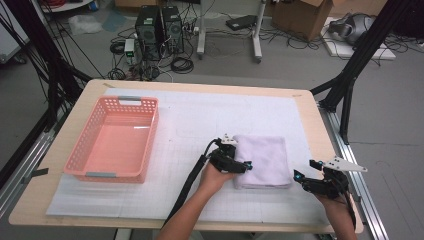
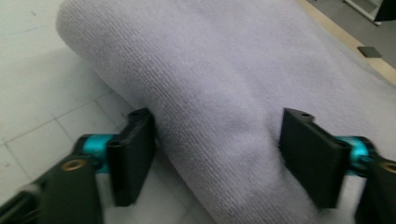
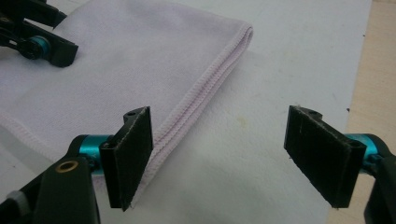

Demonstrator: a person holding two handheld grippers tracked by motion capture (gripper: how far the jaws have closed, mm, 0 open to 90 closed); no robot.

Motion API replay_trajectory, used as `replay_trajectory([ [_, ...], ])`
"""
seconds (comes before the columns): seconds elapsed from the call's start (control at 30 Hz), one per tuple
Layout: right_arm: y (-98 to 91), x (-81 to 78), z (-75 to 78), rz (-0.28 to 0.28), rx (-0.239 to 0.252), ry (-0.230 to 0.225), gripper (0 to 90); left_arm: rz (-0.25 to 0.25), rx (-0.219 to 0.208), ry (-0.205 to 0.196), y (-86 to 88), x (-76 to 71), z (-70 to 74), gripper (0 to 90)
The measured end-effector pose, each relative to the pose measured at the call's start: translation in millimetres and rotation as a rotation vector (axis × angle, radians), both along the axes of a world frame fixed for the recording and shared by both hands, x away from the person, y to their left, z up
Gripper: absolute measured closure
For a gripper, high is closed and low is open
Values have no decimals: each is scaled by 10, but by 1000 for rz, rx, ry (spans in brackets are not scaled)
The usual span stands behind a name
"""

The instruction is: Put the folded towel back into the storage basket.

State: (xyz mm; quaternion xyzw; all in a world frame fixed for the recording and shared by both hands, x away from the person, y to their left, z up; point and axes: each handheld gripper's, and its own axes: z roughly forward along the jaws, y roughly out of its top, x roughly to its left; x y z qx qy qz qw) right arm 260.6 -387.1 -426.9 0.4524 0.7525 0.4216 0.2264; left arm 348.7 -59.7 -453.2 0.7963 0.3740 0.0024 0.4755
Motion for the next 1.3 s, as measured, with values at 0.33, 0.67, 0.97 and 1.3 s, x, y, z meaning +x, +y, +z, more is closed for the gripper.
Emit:
replay_trajectory([
  [0.33,24,14,-4,7,2,3,230,-5,-74,-27,41,-5,19,690],
  [0.67,-2,1,2,-1,8,-2,230,-46,-131,-141,223,-110,158,700],
  [0.97,22,3,1,3,8,0,230,-78,-140,-227,518,-183,341,704],
  [1.3,71,24,3,17,3,0,230,-102,-142,-331,850,-286,598,706],
])
